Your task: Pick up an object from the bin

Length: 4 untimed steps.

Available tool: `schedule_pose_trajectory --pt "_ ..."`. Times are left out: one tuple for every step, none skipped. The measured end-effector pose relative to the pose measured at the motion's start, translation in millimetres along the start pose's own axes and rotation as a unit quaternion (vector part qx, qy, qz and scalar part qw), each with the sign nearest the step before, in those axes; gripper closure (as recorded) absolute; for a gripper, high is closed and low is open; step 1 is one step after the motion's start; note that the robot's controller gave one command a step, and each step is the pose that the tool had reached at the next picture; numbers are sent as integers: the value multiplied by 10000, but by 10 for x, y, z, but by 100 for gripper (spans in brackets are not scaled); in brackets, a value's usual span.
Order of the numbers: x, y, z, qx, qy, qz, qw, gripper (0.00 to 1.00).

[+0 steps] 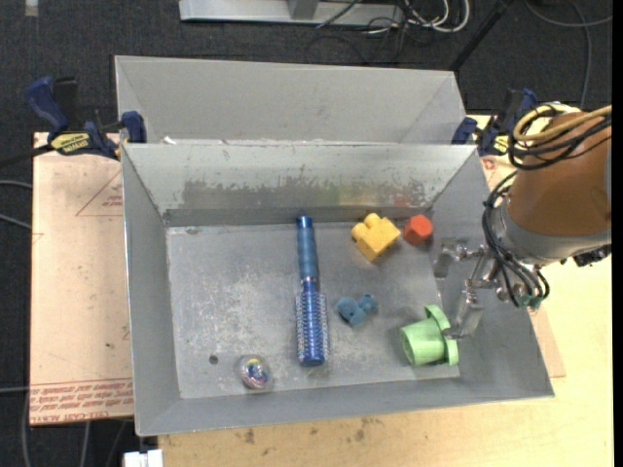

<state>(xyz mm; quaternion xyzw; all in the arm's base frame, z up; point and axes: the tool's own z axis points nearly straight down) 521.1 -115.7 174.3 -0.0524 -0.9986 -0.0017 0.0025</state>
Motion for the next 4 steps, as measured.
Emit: schedule_pose_trajectory --pt "191 -221 1039 8 -4 -596 9982 0" --pt "158 -213 990 16 -50 -615 9981 100" --pt "194 -61 -181 23 -65 -675 9977 100" --pt "116 -247 -1678 30 -85 -642 9979 100"
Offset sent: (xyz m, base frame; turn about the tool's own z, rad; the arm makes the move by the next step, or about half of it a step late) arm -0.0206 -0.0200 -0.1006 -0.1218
